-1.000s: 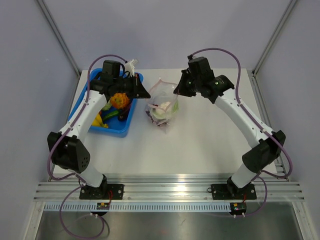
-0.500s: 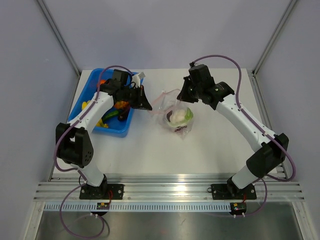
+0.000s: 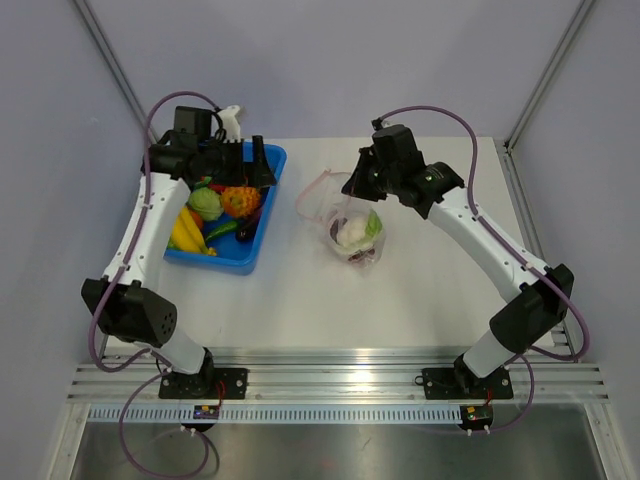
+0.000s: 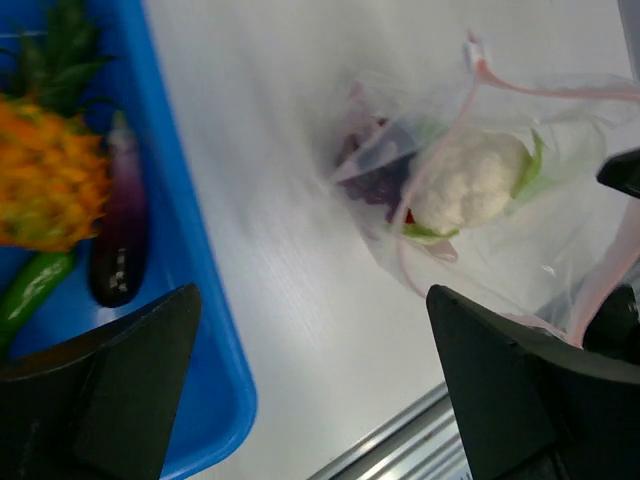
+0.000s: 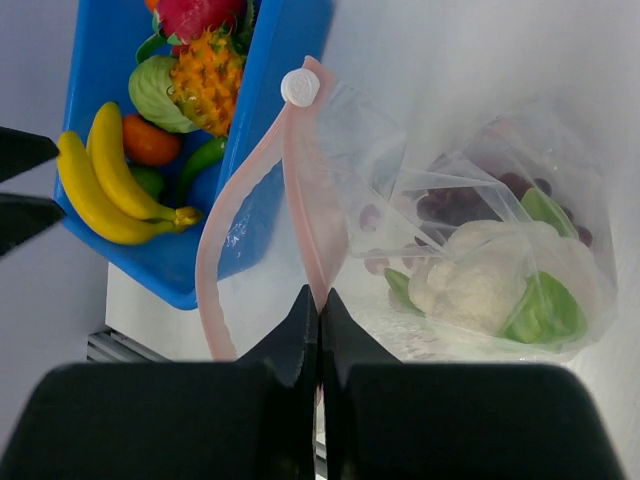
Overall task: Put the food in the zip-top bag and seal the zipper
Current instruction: Adjust the zipper food storage bag at the center of the board, then pick up the fake vegetable from the bin.
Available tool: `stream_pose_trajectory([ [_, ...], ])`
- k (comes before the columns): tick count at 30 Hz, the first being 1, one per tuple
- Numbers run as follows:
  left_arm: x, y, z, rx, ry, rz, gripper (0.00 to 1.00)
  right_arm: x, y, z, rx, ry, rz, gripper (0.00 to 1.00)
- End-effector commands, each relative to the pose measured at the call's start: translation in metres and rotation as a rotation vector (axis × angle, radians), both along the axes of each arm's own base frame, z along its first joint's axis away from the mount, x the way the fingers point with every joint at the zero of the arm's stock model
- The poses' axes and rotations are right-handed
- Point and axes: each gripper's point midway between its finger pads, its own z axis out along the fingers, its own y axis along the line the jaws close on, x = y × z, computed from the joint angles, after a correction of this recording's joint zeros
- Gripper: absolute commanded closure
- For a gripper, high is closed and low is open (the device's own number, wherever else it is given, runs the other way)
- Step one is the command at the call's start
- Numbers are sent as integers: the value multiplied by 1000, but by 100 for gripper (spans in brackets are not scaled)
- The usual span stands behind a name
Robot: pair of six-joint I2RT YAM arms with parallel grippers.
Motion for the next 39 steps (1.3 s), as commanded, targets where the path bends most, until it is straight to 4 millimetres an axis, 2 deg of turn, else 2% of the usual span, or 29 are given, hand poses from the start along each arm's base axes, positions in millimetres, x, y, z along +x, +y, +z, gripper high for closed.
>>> stream_pose_trajectory([
  [1, 7, 57, 14, 20, -47, 218, 3, 4, 18, 23, 74, -51, 35, 100],
  [3, 24, 91, 11, 33, -63, 401, 4, 1, 23, 24, 76, -52, 56, 100],
  [4, 30, 110, 7, 46, -52, 472, 1, 0, 24, 25, 76, -54, 60, 100],
  [6, 45, 132, -14, 110, 3, 572, 1, -3, 27, 24, 79, -51, 68, 100],
  [7, 45, 152, -27, 167, 55, 636, 1, -6, 30, 25, 84, -53, 77, 100],
  [8, 53, 170, -27, 241, 46, 696, 1, -7, 30, 25, 88, -50, 81, 100],
  [9, 62, 176, -49, 293, 95, 708, 3, -7, 31, 26, 93, -50, 85, 100],
  [11, 71, 192, -62, 357, 108, 762, 8, -10, 36, 24, 95, -45, 102, 100],
  [16, 104, 202, -98, 370, 117, 818, 10, -10, 38, 20, 85, -36, 118, 100],
  [22, 125, 212, -118, 365, 137, 870, 11, -11, 41, 11, 75, -14, 134, 100],
  [26, 123, 225, -130, 420, 151, 915, 6, -11, 41, 8, 63, -11, 141, 100],
  [28, 122, 225, -136, 421, 165, 912, 4, -10, 42, 6, 60, -6, 144, 100],
  [39, 107, 222, -190, 453, 302, 901, 10, -9, 44, -1, 63, 12, 145, 100],
])
